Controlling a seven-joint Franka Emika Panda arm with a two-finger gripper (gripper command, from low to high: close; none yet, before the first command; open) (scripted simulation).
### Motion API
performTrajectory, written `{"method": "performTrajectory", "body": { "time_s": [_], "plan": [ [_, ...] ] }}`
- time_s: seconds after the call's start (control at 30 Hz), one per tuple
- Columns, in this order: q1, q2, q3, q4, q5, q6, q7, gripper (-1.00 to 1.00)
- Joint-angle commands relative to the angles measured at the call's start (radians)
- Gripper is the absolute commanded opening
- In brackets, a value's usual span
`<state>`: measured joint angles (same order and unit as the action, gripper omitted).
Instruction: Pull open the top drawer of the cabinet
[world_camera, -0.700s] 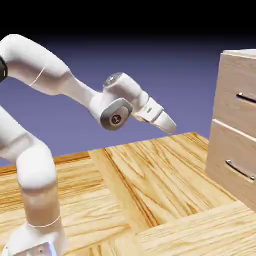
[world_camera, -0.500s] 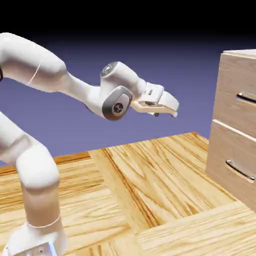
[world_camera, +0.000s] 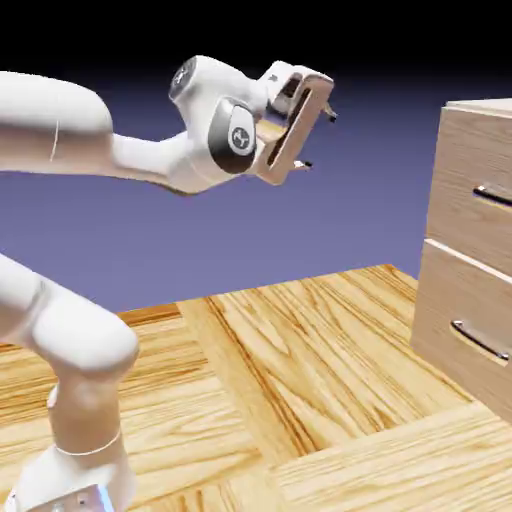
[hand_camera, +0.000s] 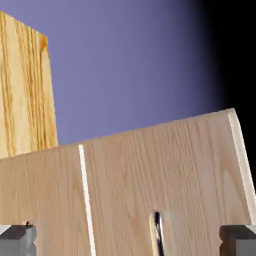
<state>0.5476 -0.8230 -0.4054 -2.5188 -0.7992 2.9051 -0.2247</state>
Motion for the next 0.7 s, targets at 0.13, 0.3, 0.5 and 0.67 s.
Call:
{"method": "performTrajectory", "body": {
  "time_s": [0.13, 0.3, 0.5, 0.67],
  "plan": [
    [0.121, -0.057, -0.091, 0.066, -0.18, -0.03, -0.218, 0.0],
    [0.241, -0.114, -0.183, 0.131, -0.36, -0.059, -0.435, 0.0],
    [0.386, -0.182, -0.292, 0.21, -0.576, -0.095, -0.696, 0.0],
    [0.507, -0.239, -0.383, 0.275, -0.756, -0.125, -0.913, 0.0]
  ]
}}
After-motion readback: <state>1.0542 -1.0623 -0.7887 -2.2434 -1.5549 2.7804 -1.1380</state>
